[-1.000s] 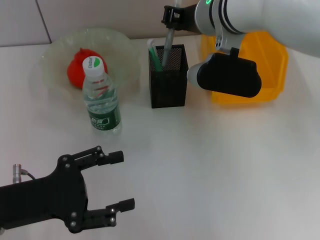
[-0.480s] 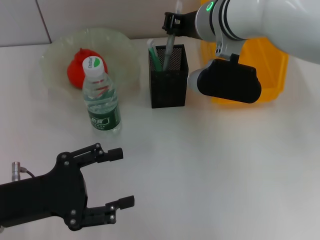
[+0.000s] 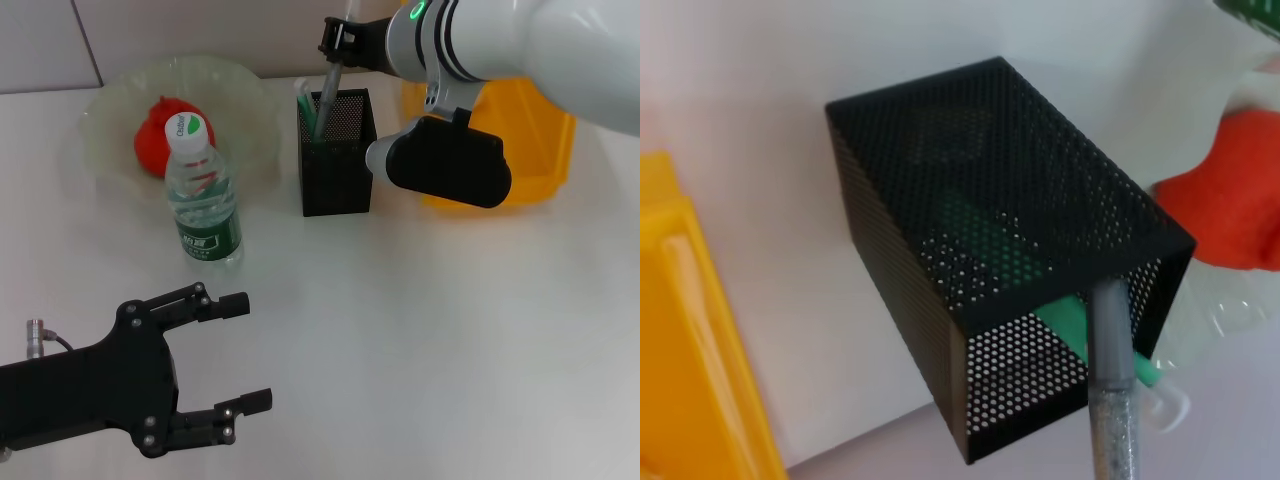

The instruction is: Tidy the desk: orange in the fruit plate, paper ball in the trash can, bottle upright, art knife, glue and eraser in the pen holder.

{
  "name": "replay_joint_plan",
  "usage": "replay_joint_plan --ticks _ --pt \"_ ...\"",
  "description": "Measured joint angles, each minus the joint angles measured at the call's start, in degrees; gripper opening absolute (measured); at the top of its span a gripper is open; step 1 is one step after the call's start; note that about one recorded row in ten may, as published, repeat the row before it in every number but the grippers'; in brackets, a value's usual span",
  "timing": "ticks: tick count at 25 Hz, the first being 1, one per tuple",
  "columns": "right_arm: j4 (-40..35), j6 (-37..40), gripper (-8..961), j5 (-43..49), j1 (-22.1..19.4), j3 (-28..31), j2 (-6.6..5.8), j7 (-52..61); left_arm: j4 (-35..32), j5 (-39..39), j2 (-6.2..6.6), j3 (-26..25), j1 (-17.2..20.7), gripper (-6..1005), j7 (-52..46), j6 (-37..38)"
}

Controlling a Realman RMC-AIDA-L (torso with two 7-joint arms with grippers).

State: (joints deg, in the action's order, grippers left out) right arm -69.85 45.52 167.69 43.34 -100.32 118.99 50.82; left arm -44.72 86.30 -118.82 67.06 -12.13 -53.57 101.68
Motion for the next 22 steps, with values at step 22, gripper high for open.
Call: replay_joint_plan --ticks 22 --pt "-2.38 -0.50 212 0.00 -2.91 -0.58 0.27 0.08 0.09 -0.91 -0.10 1.24 0.25 793 0.75 0.00"
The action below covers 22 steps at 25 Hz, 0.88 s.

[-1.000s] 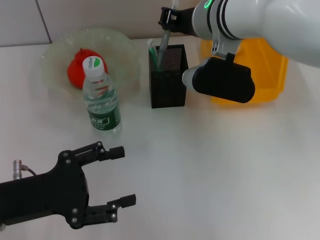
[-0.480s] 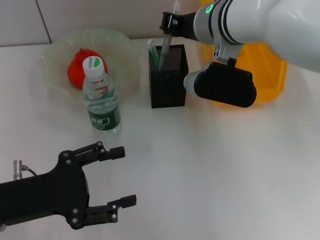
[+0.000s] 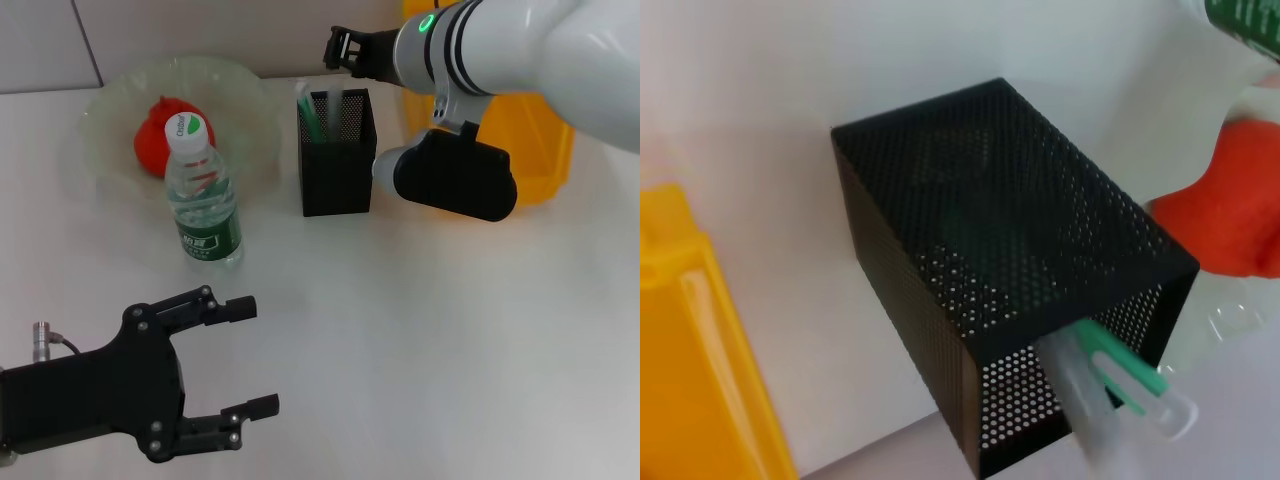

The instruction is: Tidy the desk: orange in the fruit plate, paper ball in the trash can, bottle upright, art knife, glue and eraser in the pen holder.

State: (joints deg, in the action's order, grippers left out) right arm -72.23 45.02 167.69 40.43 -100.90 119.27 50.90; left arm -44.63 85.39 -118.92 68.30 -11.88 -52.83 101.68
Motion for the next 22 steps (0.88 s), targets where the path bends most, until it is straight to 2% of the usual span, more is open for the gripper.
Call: replay_joint_plan --ticks 4,8,11,16,22 --pt "-0.36 -0.92 294 0.00 -0.52 0.06 0.09 1.10 0.07 -0.07 0.00 0.15 -0.14 793 0.01 -0.04" --pt "-0.37 -6.28 403 -0.05 -1.41 0.18 0.11 2.45 0.08 -0.12 0.01 0.17 -0.16 793 0.03 -0.04" --pt "0.47 -13.64 436 -0.12 -2.60 0.27 0.27 3.26 0.08 -0.19 0.01 0.17 -0.16 793 0.18 -0.02" --pt "0.52 -20.54 492 -0.28 -4.46 0.13 0.45 6.85 0.08 -0.46 0.09 0.16 -0.16 793 0.69 -0.01" --pt "-1.73 -23.81 526 -0.31 -6.62 0.23 0.63 13.31 0.06 -0.66 0.24 -0.34 -0.24 793 0.88 0.09"
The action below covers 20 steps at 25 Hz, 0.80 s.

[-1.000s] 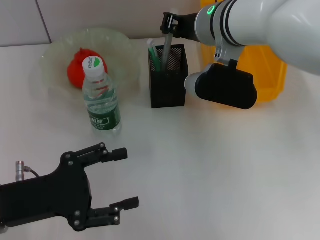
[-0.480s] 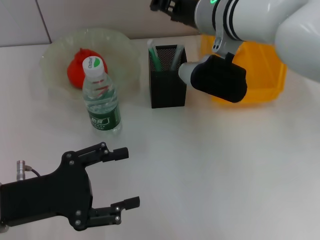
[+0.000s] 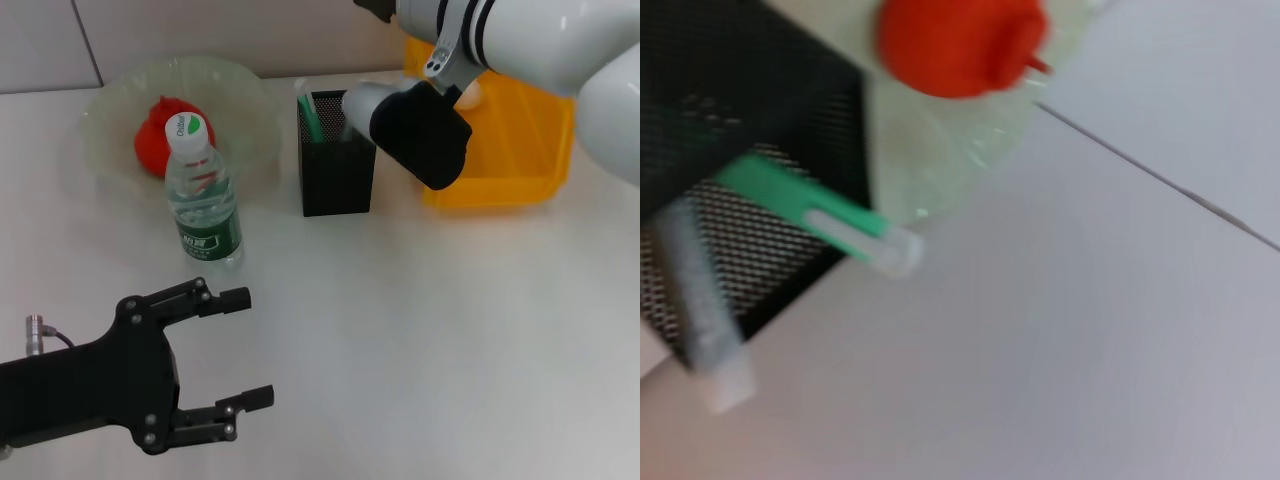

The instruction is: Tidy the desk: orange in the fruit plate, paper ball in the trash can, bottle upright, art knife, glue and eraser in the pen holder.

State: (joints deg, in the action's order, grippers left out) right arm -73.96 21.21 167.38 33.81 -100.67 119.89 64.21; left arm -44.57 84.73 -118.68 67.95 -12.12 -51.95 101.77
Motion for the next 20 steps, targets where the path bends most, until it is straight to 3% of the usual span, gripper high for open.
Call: replay_joint_plan --ticks 13,20 --pt "-3.66 -7.09 528 -0.60 -5.54 -0.19 -0.04 21.36 -0.40 -2.17 0.12 -0.31 -0.53 793 0.10 0.00" --pt "0.04 -13.66 535 -10.41 -6.95 -0.84 -0.36 33.53 -0.01 -4.76 0.17 -1.98 -0.91 793 0.16 -0.42"
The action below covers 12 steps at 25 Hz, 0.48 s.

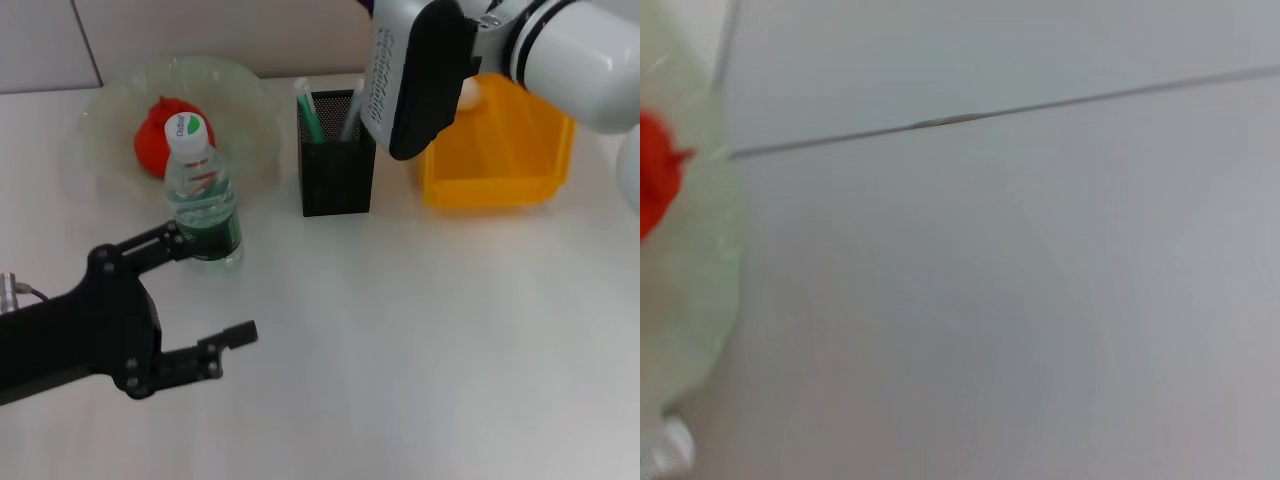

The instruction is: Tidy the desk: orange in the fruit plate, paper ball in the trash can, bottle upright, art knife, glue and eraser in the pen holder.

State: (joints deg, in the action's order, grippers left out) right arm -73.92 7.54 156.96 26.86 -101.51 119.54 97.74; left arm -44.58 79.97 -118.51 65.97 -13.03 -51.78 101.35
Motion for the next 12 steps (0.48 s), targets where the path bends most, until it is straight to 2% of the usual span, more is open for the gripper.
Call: replay_joint_plan --ticks 4,12 --pt "3.88 -3.71 539 -12.31 -0.15 -2.03 -0.15 6.28 0.14 -1.95 -0.05 -1.80 0.01 793 -0.18 -0.11" --pt "7.48 -6.82 547 -17.48 -0.48 -6.03 -0.21 20.18 0.71 -3.49 -0.03 -2.58 -0.16 793 -0.96 -0.05"
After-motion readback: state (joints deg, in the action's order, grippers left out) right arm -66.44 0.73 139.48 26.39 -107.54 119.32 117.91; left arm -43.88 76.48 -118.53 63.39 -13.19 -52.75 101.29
